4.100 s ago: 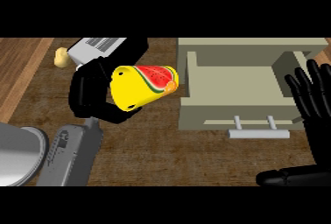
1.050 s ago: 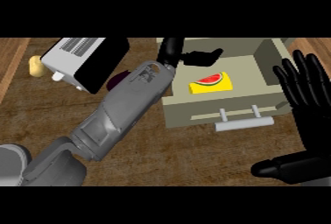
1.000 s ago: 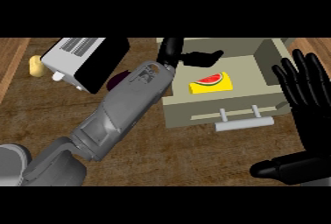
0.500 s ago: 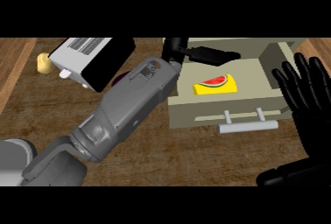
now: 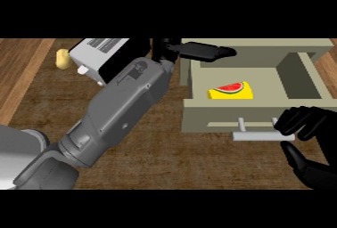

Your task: Pick up the cup, place it into the drawer and close the drawer

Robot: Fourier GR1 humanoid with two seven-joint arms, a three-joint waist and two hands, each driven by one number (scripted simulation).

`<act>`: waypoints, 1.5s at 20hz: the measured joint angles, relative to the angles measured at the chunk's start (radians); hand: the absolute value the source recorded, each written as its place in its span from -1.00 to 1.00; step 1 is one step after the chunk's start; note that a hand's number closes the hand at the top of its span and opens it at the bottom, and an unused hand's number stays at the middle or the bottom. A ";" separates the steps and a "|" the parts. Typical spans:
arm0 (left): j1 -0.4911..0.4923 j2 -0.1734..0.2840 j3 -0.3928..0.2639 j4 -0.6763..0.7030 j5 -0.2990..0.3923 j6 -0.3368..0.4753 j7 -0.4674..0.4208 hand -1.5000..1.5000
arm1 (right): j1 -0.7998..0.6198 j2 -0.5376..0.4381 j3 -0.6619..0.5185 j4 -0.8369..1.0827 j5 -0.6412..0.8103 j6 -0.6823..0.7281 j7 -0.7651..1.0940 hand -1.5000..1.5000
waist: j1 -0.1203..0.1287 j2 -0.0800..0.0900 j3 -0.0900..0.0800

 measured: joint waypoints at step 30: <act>0.918 0.486 0.169 -0.820 0.066 -0.206 0.076 -1.00 | -0.053 -0.140 0.300 0.358 0.852 -0.057 -0.283 1.00 | 0.025 0.006 0.000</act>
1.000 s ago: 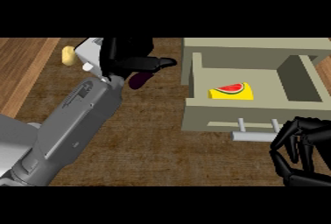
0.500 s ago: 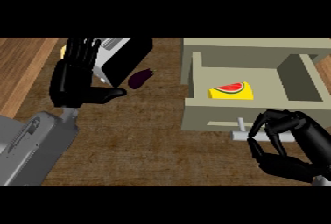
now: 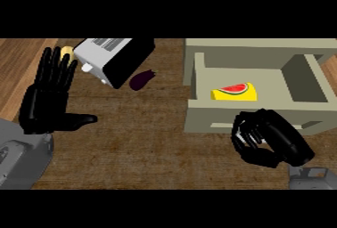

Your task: Pick up the cup, place it into the drawer and close the drawer

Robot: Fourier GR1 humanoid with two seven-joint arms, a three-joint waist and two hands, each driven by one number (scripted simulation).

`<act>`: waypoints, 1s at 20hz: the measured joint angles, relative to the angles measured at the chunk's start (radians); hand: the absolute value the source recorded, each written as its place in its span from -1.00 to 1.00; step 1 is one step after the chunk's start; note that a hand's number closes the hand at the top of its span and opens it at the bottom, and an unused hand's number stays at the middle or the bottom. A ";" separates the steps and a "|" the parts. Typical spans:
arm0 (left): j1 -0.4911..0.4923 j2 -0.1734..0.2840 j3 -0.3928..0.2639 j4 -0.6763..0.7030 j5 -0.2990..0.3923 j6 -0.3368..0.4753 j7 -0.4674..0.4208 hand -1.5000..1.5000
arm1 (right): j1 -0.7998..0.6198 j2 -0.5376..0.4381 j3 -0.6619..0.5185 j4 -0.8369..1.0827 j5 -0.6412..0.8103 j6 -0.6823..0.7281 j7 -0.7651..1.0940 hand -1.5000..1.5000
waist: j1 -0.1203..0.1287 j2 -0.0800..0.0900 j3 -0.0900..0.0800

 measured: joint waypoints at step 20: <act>0.207 0.006 0.203 -0.005 -0.026 -0.261 -0.007 -1.00 | -0.433 0.127 -0.068 0.886 0.243 -0.217 -0.236 -1.00 | -0.005 0.003 -0.001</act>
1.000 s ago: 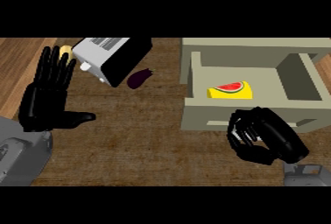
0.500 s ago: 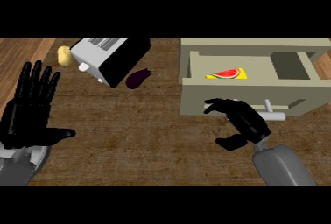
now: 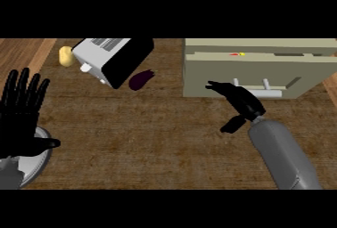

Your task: Pick up the cup, place it into the drawer and close the drawer

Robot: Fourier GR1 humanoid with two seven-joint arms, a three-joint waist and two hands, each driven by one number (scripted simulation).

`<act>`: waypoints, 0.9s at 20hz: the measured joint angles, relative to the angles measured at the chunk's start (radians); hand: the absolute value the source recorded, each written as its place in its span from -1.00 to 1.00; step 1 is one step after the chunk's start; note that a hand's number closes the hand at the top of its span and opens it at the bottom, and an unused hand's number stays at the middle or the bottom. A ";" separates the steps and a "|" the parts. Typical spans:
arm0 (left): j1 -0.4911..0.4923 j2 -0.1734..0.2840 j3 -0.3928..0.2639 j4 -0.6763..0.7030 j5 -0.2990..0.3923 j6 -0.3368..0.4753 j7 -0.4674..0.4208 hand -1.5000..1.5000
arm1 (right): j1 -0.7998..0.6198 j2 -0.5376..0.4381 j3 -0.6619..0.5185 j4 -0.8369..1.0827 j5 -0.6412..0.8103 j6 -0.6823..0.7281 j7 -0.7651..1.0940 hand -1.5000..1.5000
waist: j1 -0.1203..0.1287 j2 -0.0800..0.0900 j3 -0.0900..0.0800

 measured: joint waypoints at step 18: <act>-0.007 -0.036 0.030 0.051 -0.037 -0.104 -0.007 -1.00 | -0.363 -0.094 -0.160 0.575 -0.029 0.049 -0.275 -1.00 | 0.041 0.004 -0.003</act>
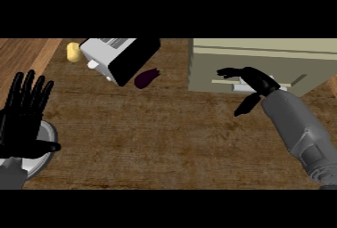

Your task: Pick up the cup, place it into the drawer and close the drawer

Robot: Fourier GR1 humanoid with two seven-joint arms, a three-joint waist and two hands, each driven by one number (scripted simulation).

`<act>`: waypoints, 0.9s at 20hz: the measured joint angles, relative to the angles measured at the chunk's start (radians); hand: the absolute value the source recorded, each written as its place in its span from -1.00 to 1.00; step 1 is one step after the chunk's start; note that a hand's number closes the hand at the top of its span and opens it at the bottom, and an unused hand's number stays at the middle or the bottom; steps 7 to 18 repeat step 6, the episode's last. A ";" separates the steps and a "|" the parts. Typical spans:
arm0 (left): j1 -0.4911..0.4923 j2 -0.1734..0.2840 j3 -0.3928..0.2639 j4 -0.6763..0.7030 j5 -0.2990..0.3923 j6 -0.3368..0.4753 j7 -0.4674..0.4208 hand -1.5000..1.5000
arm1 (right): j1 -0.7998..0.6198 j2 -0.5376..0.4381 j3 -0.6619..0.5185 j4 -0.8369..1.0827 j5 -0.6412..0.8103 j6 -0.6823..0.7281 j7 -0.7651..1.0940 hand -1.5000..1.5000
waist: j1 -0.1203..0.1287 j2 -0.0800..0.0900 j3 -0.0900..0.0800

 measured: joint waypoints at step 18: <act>-0.021 -0.002 0.003 0.025 -0.017 -0.008 -0.004 -1.00 | -0.029 -0.018 -0.010 0.057 0.002 0.034 -0.046 -1.00 | 0.009 0.003 0.000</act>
